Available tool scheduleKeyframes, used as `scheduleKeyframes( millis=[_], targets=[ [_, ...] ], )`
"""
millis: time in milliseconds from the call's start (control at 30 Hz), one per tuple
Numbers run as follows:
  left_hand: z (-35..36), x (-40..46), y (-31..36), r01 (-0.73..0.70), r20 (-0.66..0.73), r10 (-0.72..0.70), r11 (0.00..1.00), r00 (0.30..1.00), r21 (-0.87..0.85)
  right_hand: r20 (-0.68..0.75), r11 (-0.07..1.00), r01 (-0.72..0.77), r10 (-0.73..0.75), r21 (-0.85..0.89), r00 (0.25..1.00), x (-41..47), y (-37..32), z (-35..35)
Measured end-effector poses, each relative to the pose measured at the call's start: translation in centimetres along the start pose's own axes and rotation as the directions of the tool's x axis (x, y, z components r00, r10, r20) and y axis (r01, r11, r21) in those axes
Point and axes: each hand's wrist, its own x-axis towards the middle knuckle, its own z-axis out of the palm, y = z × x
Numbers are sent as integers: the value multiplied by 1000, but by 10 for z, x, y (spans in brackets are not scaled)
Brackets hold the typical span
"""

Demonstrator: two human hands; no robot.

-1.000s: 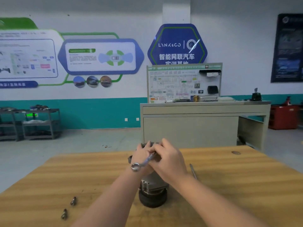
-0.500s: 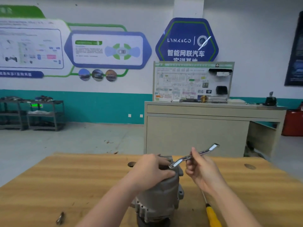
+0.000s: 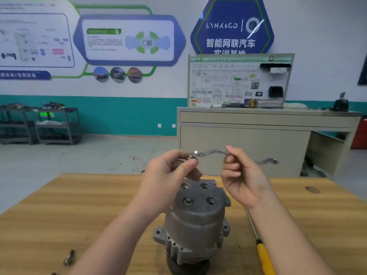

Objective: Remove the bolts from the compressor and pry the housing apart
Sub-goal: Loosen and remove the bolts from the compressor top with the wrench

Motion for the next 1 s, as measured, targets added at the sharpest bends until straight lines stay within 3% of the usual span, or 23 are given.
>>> scheduleKeyframes(
  millis=[67,133,167,233,300,367,500,633,733,833,1000],
  targets=[
    [-24,-5,-11,-5,-80,15,992,997,123,-41,992,61,-57,114,998,-13,5,-3],
    [-60,-16,-40,108,-217,-39,942,975,319,-141,980,196,-198,-24,970,-28,9,-13],
    [-83,-24,-62,219,-307,-81,866,948,450,-172,951,259,-287,-169,942,-36,11,-18],
    [-130,-47,-109,469,-486,-147,593,862,654,-152,840,352,-444,-412,883,-50,20,-27],
    [-166,-75,-151,630,-593,-225,386,773,674,-98,752,404,-523,-521,847,-60,33,-30],
    [-183,-101,-179,703,-624,-325,284,710,652,-26,664,455,-581,-593,813,-65,48,-26],
    [-180,-132,-201,743,-608,-437,280,662,608,78,510,486,-628,-710,774,-72,68,-15],
    [-164,-138,-200,724,-543,-483,385,687,573,72,480,455,-625,-750,777,-80,76,-11],
    [-156,-141,-199,658,-429,-513,446,743,607,106,437,469,-636,-768,765,-84,80,-9],
    [-147,-141,-208,493,-266,-519,368,812,788,149,373,477,-644,-796,751,-85,83,-8],
    [-134,-103,-232,383,-176,-555,283,813,879,202,266,460,-639,-847,742,-87,80,-2]
  ],
)
